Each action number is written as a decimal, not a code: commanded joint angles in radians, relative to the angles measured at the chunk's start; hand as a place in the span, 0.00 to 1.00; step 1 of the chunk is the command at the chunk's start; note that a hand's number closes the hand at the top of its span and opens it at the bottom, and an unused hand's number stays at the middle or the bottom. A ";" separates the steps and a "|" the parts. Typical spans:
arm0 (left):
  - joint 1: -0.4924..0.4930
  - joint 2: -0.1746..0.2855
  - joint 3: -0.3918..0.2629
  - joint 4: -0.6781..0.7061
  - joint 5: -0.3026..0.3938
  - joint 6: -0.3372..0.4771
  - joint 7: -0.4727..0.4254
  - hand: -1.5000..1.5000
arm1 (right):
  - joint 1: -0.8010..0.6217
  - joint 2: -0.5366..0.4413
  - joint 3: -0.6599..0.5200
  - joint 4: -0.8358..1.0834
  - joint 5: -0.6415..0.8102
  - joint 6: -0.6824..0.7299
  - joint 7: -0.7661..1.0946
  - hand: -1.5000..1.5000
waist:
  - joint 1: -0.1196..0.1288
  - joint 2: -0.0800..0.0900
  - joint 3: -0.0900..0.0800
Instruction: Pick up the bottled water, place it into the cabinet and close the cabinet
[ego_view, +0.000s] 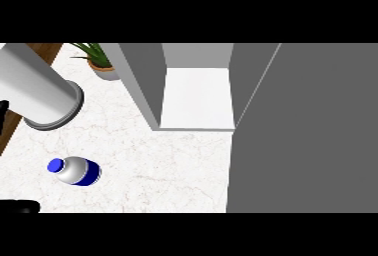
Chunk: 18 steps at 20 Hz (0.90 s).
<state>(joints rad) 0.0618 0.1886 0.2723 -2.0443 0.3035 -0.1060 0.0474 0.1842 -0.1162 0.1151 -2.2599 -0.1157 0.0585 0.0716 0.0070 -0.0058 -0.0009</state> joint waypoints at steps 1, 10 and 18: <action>0.093 0.001 0.075 -0.017 0.140 -0.035 0.063 0.00 | 0.168 -0.025 0.072 -0.109 -0.064 0.089 0.012 0.00 | -0.008 -0.002 0.001; 0.250 0.043 0.195 -0.142 0.186 -0.106 0.131 0.00 | 0.336 -0.006 0.197 -0.339 0.006 0.073 0.062 0.00 | -0.009 0.000 0.001; 0.195 0.025 0.185 0.002 0.099 -0.103 0.123 0.00 | 0.427 0.005 0.341 -0.334 0.156 0.061 -0.008 0.00 | -0.017 0.003 0.000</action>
<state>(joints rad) 0.2785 0.2055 0.4441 -2.0788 0.4247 -0.2089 0.1636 0.5508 -0.1211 0.3611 -2.4828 -0.0600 0.1411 0.0426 -0.0090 -0.0038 -0.0004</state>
